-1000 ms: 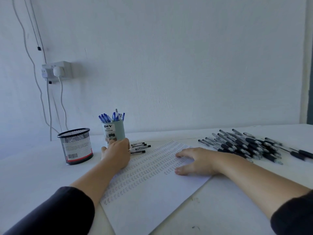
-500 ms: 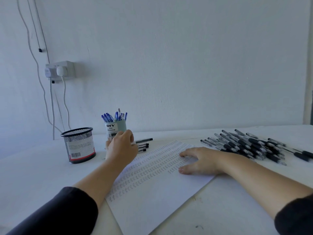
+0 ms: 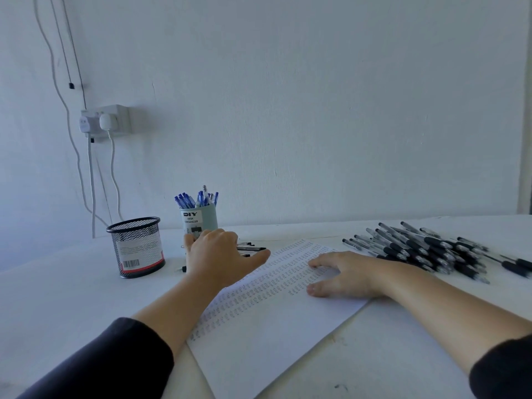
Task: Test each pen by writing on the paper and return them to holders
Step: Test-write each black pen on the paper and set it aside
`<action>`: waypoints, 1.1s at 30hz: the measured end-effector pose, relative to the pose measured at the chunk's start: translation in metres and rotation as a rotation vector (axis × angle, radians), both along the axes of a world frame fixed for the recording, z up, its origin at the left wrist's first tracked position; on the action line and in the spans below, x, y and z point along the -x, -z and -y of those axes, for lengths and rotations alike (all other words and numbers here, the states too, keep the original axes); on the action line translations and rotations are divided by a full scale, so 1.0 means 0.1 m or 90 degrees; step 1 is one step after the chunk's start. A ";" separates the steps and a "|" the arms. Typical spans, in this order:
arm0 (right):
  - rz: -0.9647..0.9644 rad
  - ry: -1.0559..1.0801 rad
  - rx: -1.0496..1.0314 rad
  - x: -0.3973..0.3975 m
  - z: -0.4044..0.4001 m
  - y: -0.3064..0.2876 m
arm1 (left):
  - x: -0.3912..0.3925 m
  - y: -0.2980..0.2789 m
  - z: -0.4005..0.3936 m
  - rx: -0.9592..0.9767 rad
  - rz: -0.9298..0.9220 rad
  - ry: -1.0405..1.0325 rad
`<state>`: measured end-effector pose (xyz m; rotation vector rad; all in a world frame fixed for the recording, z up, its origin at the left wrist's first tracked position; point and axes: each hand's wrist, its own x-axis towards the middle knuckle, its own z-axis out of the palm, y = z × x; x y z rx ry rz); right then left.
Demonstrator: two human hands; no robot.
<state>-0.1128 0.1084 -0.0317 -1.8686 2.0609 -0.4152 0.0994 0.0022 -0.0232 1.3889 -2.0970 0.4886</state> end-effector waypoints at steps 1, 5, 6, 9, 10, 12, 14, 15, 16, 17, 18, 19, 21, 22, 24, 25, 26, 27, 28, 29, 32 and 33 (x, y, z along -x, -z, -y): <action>0.001 0.001 -0.002 0.00 0.00 0.00 | 0.00 0.00 0.00 0.000 -0.006 -0.001; -0.002 0.006 -0.007 0.01 0.00 0.00 | 0.00 -0.01 -0.02 -0.003 -0.020 -0.001; -0.002 0.005 -0.009 0.01 0.00 -0.01 | 0.00 -0.01 -0.03 -0.003 -0.021 0.004; -0.004 0.010 -0.011 -0.01 -0.01 -0.01 | -0.01 -0.01 -0.03 -0.001 -0.023 0.019; -0.007 0.014 -0.008 -0.01 -0.01 -0.01 | -0.01 0.00 -0.03 0.001 -0.024 0.020; -0.017 0.016 0.000 0.00 0.00 0.01 | 0.00 0.00 -0.02 -0.001 -0.023 0.020; -0.027 0.018 0.008 0.01 0.01 0.02 | 0.00 0.01 0.00 -0.011 -0.018 0.024; -0.029 0.019 0.011 0.02 0.01 0.02 | -0.01 0.01 0.00 -0.013 -0.014 0.035; -0.031 0.020 0.013 0.01 0.01 0.02 | -0.01 0.02 0.02 -0.015 -0.017 0.063; -0.033 0.022 0.014 0.01 0.01 0.02 | -0.01 0.03 0.04 -0.012 -0.037 0.101; -0.034 0.023 0.016 0.01 0.01 0.01 | -0.02 0.03 0.05 -0.017 -0.060 0.130; -0.035 0.026 0.016 0.00 0.00 0.00 | -0.03 0.03 0.06 -0.024 -0.084 0.150; -0.047 0.027 0.016 -0.01 -0.01 -0.01 | -0.03 0.02 0.06 -0.022 -0.131 0.180; -0.057 0.025 0.018 -0.02 -0.02 -0.02 | -0.03 0.01 0.05 -0.007 -0.154 0.194; -0.071 0.024 0.018 -0.02 -0.02 -0.02 | -0.01 -0.02 -0.01 0.020 -0.199 0.215; -0.071 0.026 0.014 -0.02 -0.03 -0.03 | 0.01 -0.04 -0.04 0.013 -0.212 0.214; -0.070 0.027 0.012 -0.03 -0.03 -0.03 | 0.02 -0.05 -0.08 -0.009 -0.219 0.204; -0.068 0.027 0.009 -0.03 -0.04 -0.04 | 0.03 -0.06 -0.12 -0.034 -0.238 0.205; -0.069 0.026 0.006 -0.04 -0.05 -0.04 | 0.04 -0.07 -0.16 -0.069 -0.283 0.219; -0.070 0.024 0.004 -0.04 -0.05 -0.05 | 0.05 -0.08 -0.19 -0.119 -0.353 0.233; -0.066 0.019 0.004 -0.04 -0.07 -0.06 | 0.12 -0.10 -0.25 -0.308 -0.621 0.261; -0.066 0.017 0.002 -0.04 -0.08 -0.06 | 0.14 -0.11 -0.28 -0.366 -0.700 0.276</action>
